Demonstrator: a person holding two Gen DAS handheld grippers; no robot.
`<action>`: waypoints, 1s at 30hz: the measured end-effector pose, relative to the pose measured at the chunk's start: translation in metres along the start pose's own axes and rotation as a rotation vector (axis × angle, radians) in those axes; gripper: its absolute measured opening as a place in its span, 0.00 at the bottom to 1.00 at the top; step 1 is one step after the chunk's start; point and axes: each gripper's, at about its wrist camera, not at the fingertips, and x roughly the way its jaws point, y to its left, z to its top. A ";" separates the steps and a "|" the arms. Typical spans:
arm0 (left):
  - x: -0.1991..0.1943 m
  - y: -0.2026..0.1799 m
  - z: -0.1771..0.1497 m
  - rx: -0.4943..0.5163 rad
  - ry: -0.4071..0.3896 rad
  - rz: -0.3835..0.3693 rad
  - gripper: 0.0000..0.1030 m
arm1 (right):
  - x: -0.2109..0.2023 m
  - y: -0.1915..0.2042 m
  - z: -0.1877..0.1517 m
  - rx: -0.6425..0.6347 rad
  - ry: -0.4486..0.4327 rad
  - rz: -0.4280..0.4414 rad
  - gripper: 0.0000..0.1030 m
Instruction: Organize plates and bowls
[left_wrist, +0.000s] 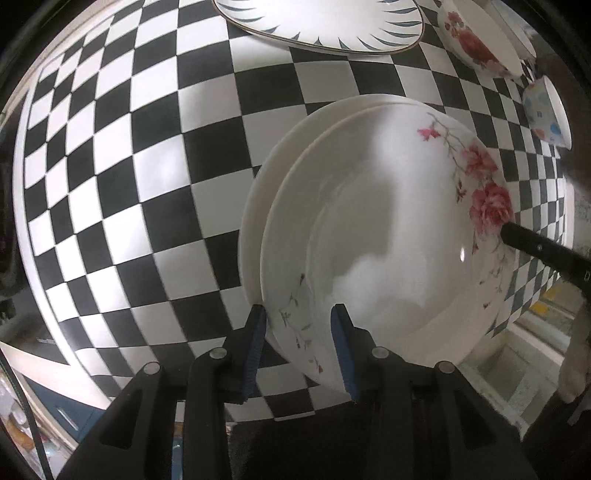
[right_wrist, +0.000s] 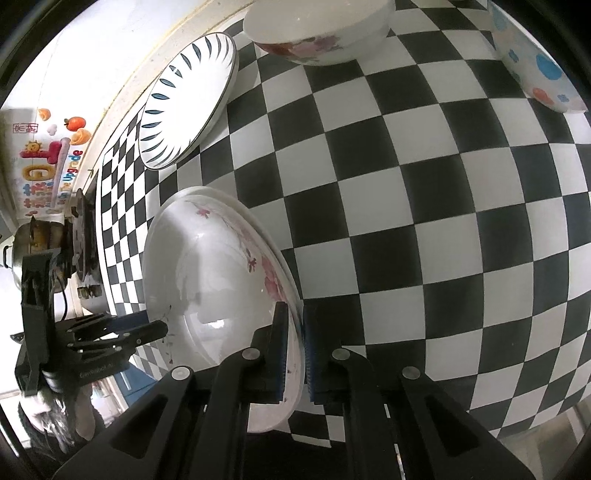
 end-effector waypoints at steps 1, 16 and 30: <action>-0.001 0.001 -0.001 0.002 -0.002 0.011 0.33 | 0.001 0.001 0.000 -0.005 0.006 -0.003 0.11; -0.081 0.051 0.002 -0.157 -0.231 -0.097 0.34 | -0.051 0.038 0.026 -0.087 -0.024 -0.008 0.39; -0.056 0.102 0.147 -0.365 -0.236 -0.286 0.35 | -0.029 0.127 0.222 -0.259 -0.029 -0.145 0.45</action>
